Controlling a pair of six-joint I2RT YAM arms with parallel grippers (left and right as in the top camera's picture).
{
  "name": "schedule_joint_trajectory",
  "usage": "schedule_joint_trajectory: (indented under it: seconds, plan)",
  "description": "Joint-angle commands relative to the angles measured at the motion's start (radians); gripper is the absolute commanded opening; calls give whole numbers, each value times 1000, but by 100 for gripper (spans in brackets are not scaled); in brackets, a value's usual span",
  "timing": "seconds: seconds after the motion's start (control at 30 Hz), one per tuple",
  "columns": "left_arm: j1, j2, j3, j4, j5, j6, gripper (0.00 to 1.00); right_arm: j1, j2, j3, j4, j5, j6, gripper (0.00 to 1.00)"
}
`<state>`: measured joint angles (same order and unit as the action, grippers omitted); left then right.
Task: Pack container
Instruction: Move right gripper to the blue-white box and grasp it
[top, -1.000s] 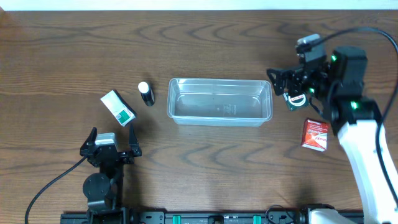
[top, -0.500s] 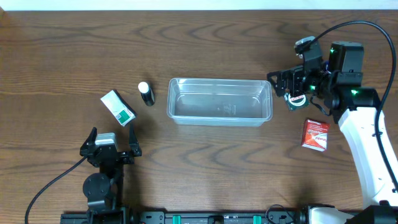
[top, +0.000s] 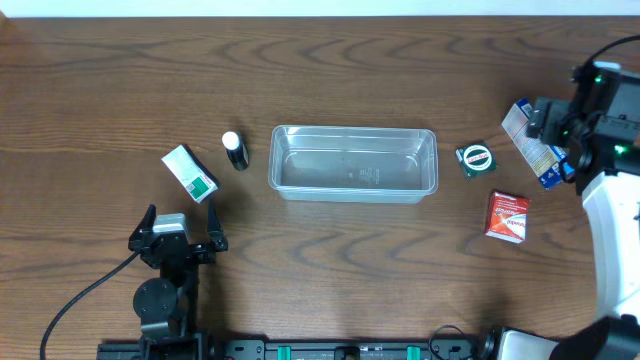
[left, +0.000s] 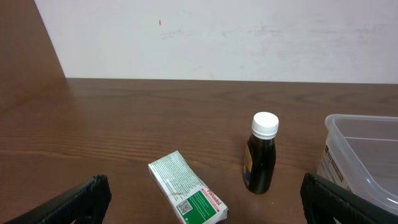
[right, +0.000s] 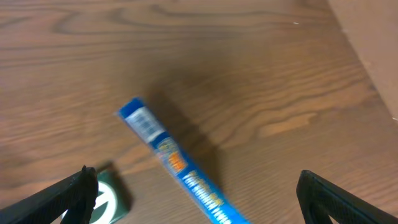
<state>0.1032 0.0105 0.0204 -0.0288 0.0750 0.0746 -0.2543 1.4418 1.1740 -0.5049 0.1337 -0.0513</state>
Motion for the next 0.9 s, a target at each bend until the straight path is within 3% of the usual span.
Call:
schedule_joint_trajectory:
  seconds: [0.0,0.43,0.67,0.77,0.87]
  plan:
    - [5,-5,-16,-34,11,-8,98,-24,68,17,8,31,-18,99]
    - [5,-5,-16,-34,11,-8,98,-27,185,17,-3,-37,-105,99]
    - [5,-5,-16,-34,11,-8,98,-27,248,17,-17,-64,-111,91]
    - [5,-5,-16,-34,11,-8,98,-27,287,17,-24,-78,-111,81]
    - [5,-5,-16,-34,11,-8,98,-27,307,17,-27,-83,-111,59]
